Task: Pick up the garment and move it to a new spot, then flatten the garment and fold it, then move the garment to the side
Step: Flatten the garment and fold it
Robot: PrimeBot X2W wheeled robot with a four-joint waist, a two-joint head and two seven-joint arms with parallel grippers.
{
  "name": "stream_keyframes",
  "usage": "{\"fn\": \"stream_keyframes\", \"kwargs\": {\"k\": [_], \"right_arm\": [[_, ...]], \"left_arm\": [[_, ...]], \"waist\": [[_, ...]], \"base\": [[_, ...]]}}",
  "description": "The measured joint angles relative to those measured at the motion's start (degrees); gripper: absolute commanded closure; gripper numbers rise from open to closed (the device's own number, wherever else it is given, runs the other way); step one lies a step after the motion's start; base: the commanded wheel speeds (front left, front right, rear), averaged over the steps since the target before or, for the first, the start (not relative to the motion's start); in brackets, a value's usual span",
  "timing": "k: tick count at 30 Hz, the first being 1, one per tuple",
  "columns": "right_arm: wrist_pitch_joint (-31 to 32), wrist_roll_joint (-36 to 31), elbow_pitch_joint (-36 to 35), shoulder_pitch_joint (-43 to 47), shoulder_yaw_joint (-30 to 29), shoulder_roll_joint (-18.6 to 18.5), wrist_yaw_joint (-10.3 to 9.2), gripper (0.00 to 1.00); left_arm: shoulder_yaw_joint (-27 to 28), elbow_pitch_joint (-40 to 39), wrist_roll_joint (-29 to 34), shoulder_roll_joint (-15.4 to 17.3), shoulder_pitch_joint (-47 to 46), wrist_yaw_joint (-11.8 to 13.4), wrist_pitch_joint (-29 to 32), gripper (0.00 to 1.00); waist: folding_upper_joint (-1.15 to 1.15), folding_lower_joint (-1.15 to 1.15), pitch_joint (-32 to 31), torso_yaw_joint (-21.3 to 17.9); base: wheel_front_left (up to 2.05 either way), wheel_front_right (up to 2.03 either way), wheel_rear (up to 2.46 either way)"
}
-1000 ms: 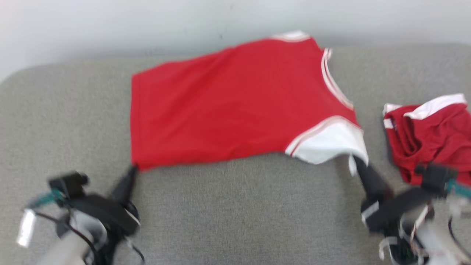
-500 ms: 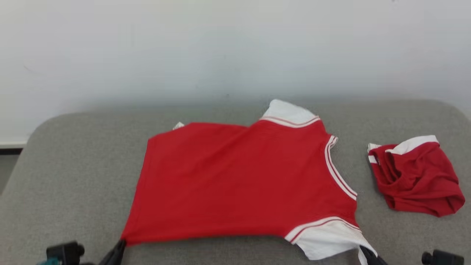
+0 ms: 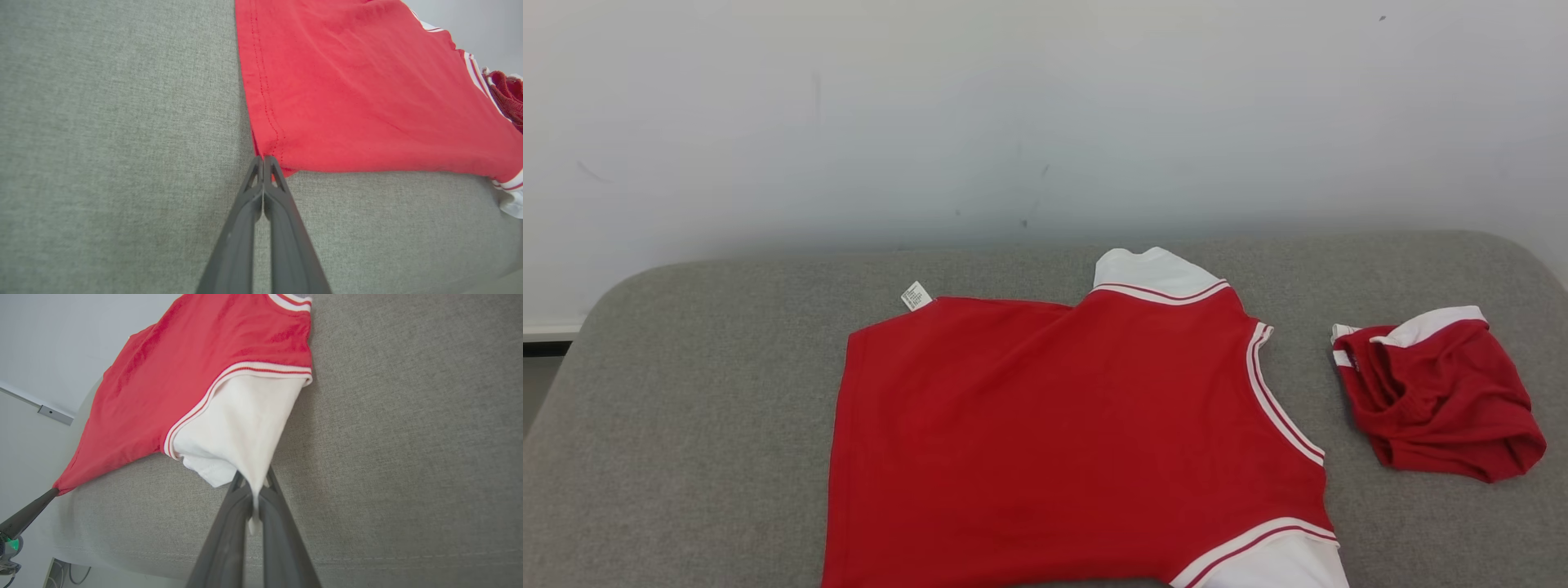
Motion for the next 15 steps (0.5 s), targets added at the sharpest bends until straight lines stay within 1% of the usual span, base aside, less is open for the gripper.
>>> {"fn": "stream_keyframes", "kwargs": {"k": [4,5,6,9,15], "right_arm": [[0.74,-0.88,-0.37,-0.18,0.03,-0.68,-1.40,1.00],[0.74,-0.88,-0.37,-0.18,0.03,-0.68,-1.40,1.00],[1.01,-2.46,-0.37,-0.25,0.48,-1.30,-2.29,1.00],[1.85,-3.64,-0.15,-0.66,1.13,-1.76,-3.27,1.00],[3.60,-4.14,0.68,-2.91,2.02,-1.81,-3.87,1.00]], "left_arm": [[0.01,-0.30,0.54,0.11,-0.07,0.91,0.00,1.00],[0.01,-0.30,0.54,0.11,-0.07,0.91,0.00,1.00],[0.15,-0.53,0.54,0.02,-0.32,0.94,0.00,1.00],[0.25,-0.57,0.60,-0.31,-1.03,1.38,-0.01,1.00],[1.19,-0.40,0.81,-0.59,-1.11,1.87,-0.01,1.00]], "waist": [[0.01,0.00,0.88,-0.09],[0.01,0.00,0.88,-0.09],[0.01,0.00,1.40,-0.01],[0.01,0.00,2.12,0.19],[0.01,0.01,3.47,-0.07]], "base": [[0.00,0.00,0.00],[0.00,0.00,0.00],[0.00,0.00,0.00],[0.00,0.00,0.00],[0.00,0.00,0.00]]}}
